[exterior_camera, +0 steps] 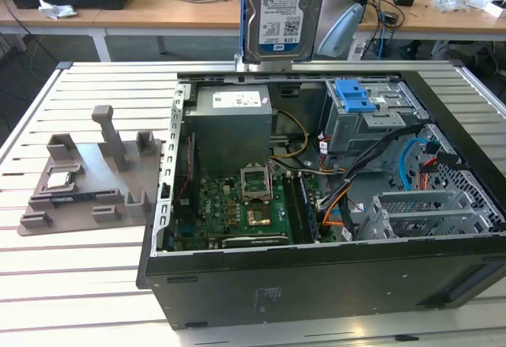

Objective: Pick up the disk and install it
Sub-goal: 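Pick up the disk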

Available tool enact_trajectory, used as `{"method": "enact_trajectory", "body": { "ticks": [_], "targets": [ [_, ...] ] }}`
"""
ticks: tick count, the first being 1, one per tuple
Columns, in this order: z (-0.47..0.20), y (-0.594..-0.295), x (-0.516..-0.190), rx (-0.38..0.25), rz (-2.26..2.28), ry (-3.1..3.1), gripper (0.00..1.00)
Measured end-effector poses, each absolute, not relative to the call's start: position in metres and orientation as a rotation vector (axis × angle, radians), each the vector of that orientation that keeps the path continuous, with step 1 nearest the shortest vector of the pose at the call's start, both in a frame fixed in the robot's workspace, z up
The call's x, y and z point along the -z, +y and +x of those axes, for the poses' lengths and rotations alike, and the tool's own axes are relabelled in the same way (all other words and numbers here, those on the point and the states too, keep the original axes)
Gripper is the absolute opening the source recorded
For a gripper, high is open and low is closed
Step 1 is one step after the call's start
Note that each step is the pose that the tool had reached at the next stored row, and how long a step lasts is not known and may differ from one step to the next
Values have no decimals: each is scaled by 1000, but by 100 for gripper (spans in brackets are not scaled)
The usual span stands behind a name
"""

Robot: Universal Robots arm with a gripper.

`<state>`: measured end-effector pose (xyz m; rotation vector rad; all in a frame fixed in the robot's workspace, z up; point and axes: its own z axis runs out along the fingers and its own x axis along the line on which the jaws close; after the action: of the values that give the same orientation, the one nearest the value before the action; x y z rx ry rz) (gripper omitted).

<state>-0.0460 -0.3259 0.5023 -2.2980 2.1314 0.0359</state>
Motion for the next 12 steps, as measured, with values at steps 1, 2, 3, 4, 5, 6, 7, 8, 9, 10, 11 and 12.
{"method": "enact_trajectory", "body": {
  "ticks": [1, 2, 3, 4, 5, 6, 7, 8, 9, 10, 11, 12],
  "targets": [
    [-45, -326, -502, -36, -2298, 2131, 37],
    [-44, -326, -502, -36, -2298, 2132, 37],
    [-42, -326, -502, -36, -2298, 2131, 37],
    [-39, -326, -502, -36, -2298, 2132, 37],
    [-37, -326, -502, -36, -2298, 2131, 37],
    [-36, -326, -502, -36, -2298, 2131, 37],
    [-34, -326, -502, -36, -2298, 2131, 37],
    [-33, -326, -502, -36, -2298, 2131, 37],
    [-31, -326, -502, -36, -2298, 2131, 37],
    [-29, -326, -502, -36, -2298, 2132, 37],
    [-29, -326, -502, -36, -2298, 2131, 37],
    [-28, -326, -502, -36, -2298, 2131, 37]
  ]
}}
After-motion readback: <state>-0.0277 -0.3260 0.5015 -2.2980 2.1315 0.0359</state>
